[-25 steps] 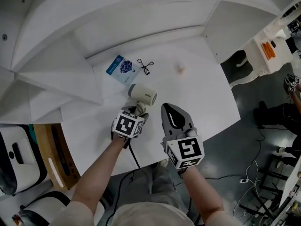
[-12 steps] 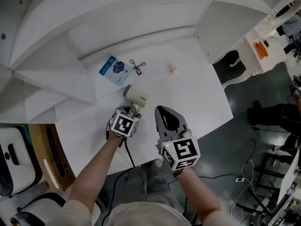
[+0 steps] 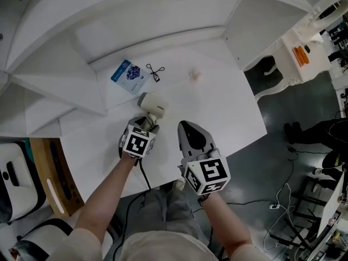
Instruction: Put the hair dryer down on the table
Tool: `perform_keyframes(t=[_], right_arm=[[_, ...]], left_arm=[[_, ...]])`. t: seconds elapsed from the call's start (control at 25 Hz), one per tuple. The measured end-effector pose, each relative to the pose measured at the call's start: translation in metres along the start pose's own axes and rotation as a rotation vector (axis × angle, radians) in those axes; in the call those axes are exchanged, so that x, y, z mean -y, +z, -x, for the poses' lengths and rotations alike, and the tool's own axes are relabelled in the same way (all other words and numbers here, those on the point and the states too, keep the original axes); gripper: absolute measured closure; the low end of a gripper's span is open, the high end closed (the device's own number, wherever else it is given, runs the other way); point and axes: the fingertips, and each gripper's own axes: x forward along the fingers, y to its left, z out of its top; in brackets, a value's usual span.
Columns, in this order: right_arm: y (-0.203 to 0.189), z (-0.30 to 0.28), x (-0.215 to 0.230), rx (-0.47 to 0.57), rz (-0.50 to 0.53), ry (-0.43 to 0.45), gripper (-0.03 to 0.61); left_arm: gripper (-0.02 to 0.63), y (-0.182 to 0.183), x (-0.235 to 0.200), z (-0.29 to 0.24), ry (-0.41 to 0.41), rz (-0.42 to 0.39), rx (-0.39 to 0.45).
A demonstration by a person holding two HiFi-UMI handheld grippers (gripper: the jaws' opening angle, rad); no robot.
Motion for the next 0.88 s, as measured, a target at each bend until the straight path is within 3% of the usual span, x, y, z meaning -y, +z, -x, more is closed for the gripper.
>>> perform_keyframes(t=[0.24,0.44,0.64,0.76,0.88], right_arm=[[0.01,0.009,0.0,0.018,0.017,0.002,0.557],[0.037,0.027,-0.009,0.062,0.045,0.008,0.557],[0.072,0.057,-0.02,0.114,0.096,0.008,0.557],[0.099,0.078,-0.029,0.161,0.131,0.008,0.557],[0.128,0.104,-0.047,0.198,0.243,-0.003,0.557]], left_arm=[[0.353,0.023,0.0,0.024,0.059,-0.04,0.101],[0.356,0.05,0.005,0.077,0.102,-0.007,0.228],[0.448,0.092,0.025,0.157,0.132,-0.021,0.385],[0.48,0.114,0.042,0.204,0.147,-0.065,0.458],[0.534,0.132,0.065,0.26,0.202,-0.148,0.546]])
